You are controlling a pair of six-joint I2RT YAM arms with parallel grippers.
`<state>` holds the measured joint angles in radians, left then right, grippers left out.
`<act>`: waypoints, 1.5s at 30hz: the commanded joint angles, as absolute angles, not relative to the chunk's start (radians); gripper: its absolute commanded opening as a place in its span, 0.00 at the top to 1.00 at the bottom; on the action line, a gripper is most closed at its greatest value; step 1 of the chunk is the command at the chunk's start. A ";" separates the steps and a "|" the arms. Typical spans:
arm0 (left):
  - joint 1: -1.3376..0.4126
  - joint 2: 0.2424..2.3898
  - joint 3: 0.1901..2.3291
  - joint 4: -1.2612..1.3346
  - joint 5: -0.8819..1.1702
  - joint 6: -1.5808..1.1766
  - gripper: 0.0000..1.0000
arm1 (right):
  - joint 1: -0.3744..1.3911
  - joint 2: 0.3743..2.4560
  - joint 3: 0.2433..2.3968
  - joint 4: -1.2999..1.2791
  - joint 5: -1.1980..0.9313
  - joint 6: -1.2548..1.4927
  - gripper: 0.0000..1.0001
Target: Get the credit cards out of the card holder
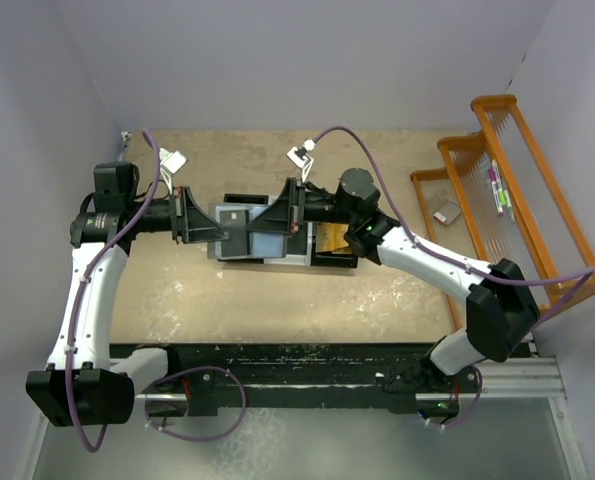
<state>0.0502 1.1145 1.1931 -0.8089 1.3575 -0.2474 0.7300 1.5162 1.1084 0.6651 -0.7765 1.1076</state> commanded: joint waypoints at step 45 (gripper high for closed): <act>0.051 1.096 1.235 -0.777 1.503 -0.259 0.98 | 0.719 1.469 0.998 0.920 -0.794 1.237 0.77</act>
